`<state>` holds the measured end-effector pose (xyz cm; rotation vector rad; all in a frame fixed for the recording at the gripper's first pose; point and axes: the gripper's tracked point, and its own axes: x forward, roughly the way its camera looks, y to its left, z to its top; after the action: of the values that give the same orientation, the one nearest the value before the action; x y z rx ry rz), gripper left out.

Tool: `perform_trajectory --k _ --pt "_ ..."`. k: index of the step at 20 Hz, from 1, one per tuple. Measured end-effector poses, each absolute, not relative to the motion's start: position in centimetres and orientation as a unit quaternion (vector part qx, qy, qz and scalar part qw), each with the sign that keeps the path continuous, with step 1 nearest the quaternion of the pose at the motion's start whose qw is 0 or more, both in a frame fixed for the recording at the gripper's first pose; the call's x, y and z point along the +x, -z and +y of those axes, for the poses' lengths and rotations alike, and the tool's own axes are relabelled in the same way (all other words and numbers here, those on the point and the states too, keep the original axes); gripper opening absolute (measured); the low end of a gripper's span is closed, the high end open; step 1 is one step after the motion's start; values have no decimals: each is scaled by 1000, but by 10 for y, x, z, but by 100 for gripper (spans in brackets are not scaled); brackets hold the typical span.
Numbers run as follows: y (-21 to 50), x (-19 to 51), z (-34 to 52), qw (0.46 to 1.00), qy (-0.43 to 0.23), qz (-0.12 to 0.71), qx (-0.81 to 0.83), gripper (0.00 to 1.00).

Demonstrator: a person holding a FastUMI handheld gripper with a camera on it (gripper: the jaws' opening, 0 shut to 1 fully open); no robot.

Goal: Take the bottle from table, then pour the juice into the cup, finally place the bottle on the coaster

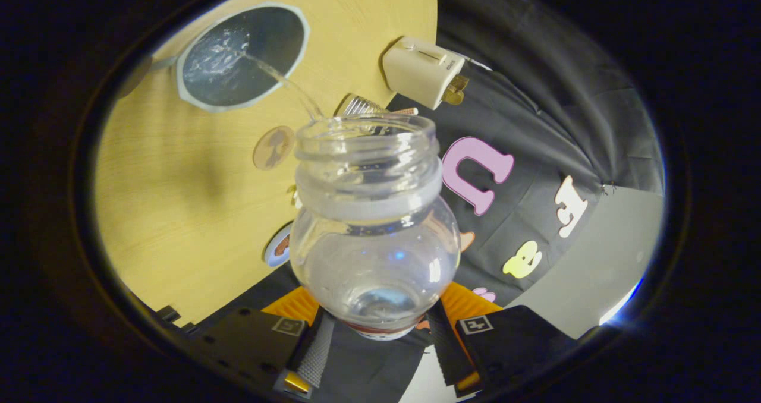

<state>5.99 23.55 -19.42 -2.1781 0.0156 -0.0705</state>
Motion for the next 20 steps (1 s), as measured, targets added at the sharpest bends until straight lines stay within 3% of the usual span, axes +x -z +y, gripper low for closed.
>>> perform_trajectory --k 20 --pt "173 55 245 435 41 -24 -899 79"
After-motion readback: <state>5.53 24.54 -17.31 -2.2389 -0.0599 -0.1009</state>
